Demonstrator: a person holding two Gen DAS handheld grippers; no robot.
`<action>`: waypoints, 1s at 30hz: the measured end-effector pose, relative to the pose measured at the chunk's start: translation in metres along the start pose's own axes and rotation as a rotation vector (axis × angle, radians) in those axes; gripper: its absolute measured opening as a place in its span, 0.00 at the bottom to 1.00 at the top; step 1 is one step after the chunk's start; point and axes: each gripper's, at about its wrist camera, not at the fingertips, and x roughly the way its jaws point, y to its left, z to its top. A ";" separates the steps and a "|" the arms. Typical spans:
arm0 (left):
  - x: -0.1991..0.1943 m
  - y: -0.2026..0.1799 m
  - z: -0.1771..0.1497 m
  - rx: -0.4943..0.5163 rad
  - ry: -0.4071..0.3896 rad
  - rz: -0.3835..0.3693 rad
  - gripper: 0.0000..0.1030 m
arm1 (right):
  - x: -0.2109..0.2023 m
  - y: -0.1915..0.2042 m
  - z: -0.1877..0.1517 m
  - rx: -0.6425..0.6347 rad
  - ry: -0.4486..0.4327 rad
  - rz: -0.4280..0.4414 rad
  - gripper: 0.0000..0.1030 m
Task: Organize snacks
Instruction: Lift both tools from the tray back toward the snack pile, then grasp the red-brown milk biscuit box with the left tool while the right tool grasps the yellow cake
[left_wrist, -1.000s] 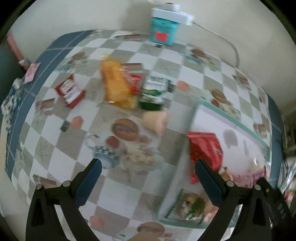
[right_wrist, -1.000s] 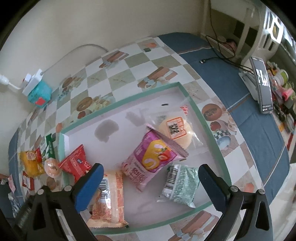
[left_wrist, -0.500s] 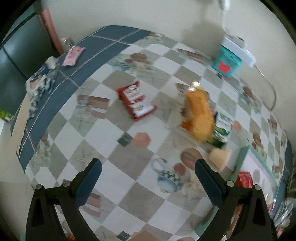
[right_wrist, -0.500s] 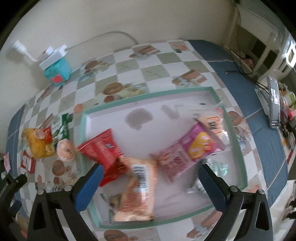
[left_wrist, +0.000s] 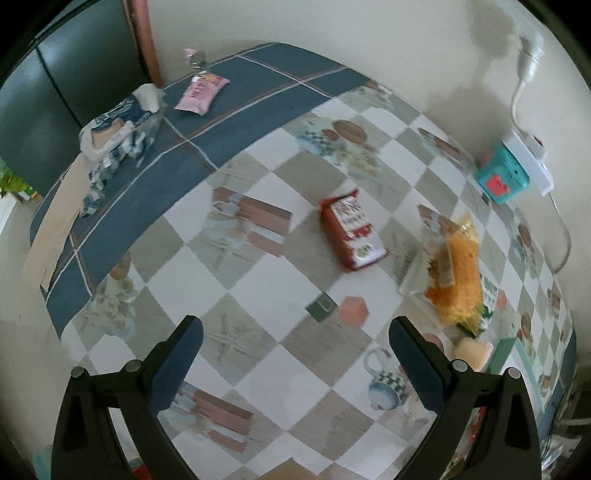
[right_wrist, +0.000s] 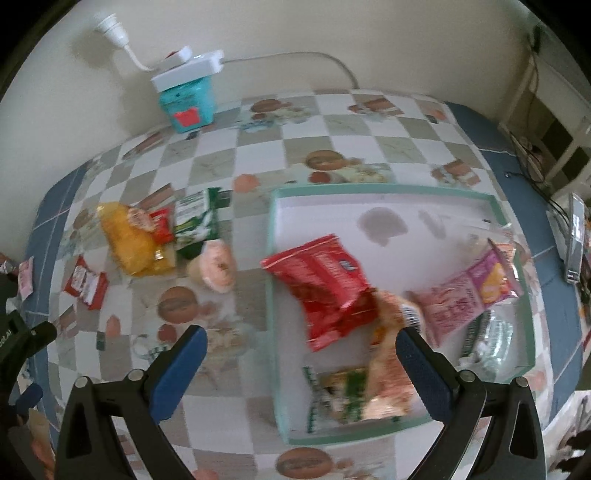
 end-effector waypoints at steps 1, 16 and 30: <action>0.000 0.005 0.002 -0.012 0.000 0.001 0.98 | 0.000 0.003 -0.001 -0.006 -0.001 0.003 1.00; 0.010 0.028 0.022 -0.052 0.024 -0.041 0.98 | -0.001 0.048 0.008 -0.079 -0.079 0.066 1.00; 0.030 -0.003 0.058 0.009 -0.036 -0.096 0.98 | 0.019 0.086 0.040 -0.110 -0.192 0.191 1.00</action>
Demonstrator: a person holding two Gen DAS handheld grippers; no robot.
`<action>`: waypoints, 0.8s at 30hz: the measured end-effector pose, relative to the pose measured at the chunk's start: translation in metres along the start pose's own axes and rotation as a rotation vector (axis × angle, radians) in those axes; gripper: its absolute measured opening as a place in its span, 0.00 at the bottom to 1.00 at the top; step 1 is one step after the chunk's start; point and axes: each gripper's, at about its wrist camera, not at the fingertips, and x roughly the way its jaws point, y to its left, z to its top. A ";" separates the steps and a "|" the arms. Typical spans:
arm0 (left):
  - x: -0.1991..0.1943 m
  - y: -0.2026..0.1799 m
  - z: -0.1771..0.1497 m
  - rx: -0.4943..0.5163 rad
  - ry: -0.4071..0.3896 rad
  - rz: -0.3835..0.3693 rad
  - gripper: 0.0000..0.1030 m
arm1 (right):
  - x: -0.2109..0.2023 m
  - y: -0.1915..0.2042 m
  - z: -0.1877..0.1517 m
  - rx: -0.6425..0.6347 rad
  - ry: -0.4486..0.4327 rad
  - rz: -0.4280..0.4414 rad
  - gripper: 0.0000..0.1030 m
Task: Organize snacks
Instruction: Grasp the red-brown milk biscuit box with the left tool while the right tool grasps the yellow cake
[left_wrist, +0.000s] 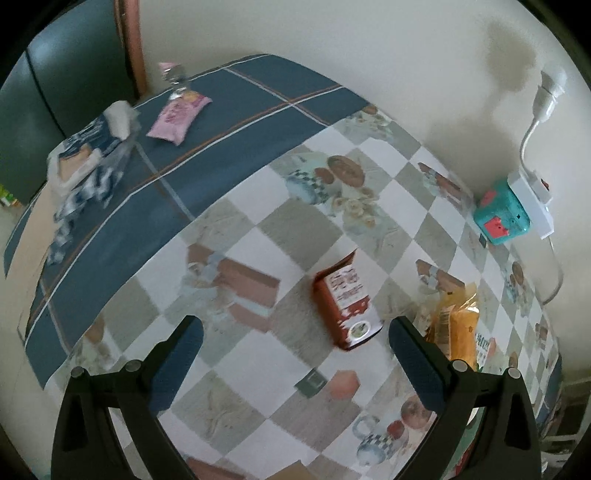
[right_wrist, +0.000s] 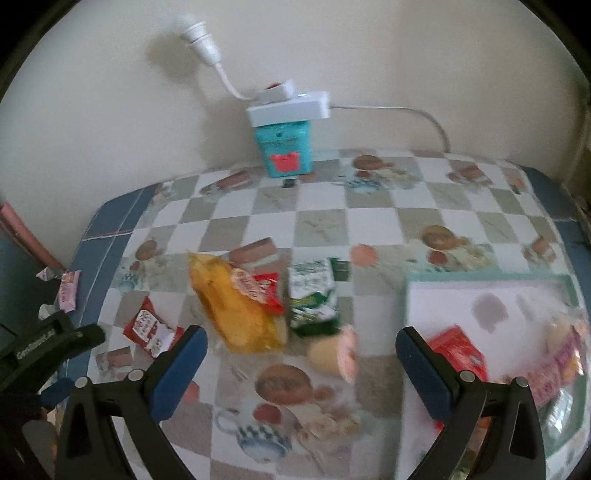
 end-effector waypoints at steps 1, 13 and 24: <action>0.003 -0.004 0.001 0.011 -0.001 -0.006 0.98 | 0.006 0.004 -0.001 -0.012 0.003 0.008 1.00; 0.052 -0.020 0.005 0.022 0.047 -0.035 0.98 | 0.040 0.037 -0.003 -0.156 -0.041 0.034 0.88; 0.072 -0.022 0.006 0.047 0.047 -0.052 0.94 | 0.063 0.054 -0.008 -0.241 -0.025 0.028 0.56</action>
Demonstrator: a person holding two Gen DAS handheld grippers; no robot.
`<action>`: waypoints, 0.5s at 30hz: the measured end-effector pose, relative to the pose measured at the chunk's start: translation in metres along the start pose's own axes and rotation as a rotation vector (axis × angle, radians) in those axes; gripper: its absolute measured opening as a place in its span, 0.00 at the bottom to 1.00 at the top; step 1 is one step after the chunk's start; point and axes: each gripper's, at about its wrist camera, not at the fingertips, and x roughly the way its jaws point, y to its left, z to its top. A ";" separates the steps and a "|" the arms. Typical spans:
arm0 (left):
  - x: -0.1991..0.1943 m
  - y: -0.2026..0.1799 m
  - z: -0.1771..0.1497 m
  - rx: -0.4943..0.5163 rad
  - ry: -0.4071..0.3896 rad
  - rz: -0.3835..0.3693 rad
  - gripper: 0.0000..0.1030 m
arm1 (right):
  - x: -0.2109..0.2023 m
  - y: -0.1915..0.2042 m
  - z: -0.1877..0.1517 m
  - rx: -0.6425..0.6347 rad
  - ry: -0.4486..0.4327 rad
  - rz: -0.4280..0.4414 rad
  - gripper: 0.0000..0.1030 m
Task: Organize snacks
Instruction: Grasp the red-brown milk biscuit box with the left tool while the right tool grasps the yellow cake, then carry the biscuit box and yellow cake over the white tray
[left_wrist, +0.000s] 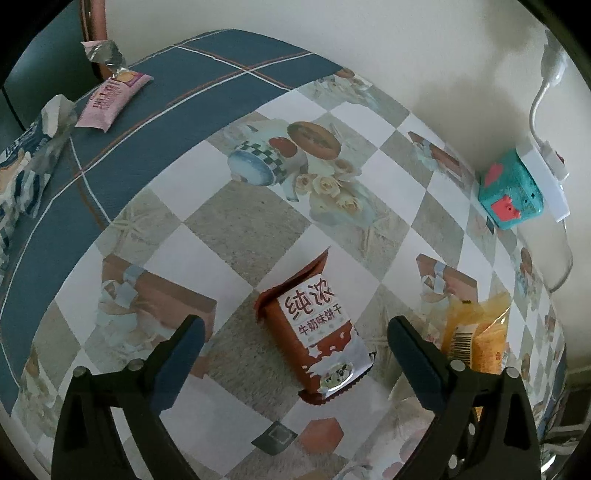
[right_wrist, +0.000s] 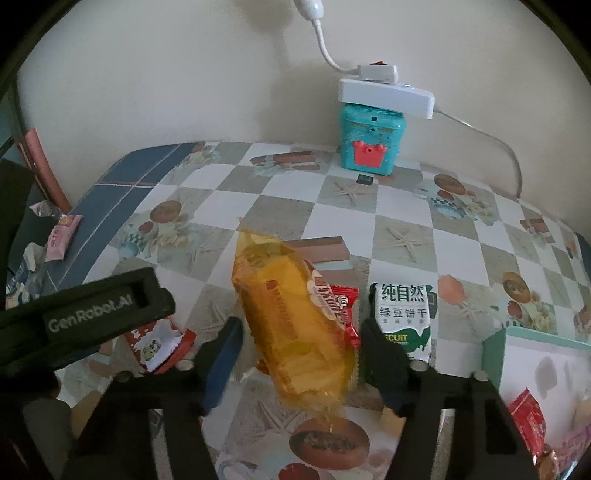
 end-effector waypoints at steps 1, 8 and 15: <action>0.002 -0.001 0.000 0.003 0.001 0.000 0.93 | 0.000 0.000 0.000 0.002 -0.002 0.001 0.55; 0.008 -0.005 -0.002 0.036 -0.003 0.006 0.64 | -0.002 -0.005 -0.001 0.019 0.007 0.020 0.47; 0.004 -0.002 -0.001 0.017 -0.006 -0.001 0.42 | -0.005 -0.006 -0.001 0.018 0.016 0.022 0.46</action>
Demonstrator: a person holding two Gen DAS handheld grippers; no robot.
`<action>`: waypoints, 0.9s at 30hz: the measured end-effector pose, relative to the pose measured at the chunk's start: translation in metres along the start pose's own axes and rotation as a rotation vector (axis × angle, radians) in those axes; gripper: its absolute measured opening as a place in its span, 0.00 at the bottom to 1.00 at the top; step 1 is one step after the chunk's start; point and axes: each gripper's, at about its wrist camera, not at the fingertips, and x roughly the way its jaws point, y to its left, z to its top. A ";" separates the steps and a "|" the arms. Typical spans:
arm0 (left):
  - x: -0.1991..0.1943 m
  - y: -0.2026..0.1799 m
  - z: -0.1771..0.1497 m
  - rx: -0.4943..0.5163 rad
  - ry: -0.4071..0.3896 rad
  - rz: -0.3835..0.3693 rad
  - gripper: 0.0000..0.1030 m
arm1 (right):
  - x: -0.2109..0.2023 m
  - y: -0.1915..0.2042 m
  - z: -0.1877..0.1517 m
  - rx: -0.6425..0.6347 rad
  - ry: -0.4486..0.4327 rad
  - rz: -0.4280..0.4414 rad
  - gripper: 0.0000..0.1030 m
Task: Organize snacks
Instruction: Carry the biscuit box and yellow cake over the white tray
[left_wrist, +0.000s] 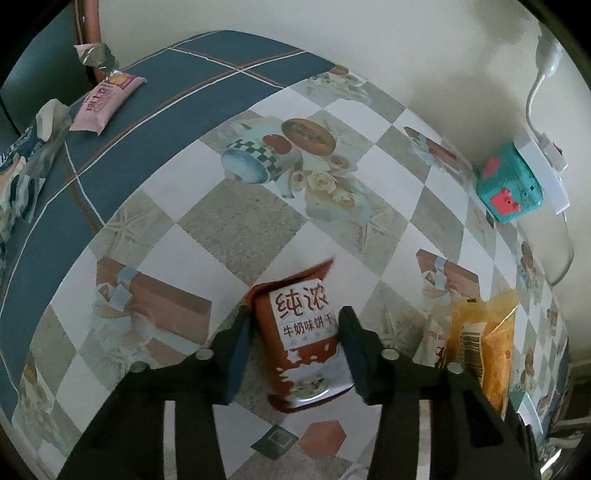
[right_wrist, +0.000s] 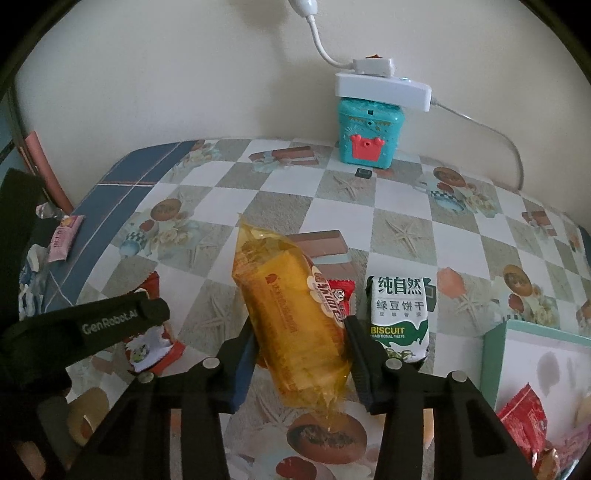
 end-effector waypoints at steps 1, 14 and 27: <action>-0.002 0.001 0.000 0.000 0.000 0.003 0.41 | -0.001 0.000 0.000 0.001 0.001 -0.002 0.45; -0.056 -0.007 -0.006 0.028 -0.041 0.010 0.39 | -0.049 -0.002 0.003 0.006 -0.024 -0.001 0.44; -0.132 -0.018 -0.036 0.038 -0.118 -0.027 0.39 | -0.126 -0.029 -0.005 0.078 -0.071 -0.010 0.44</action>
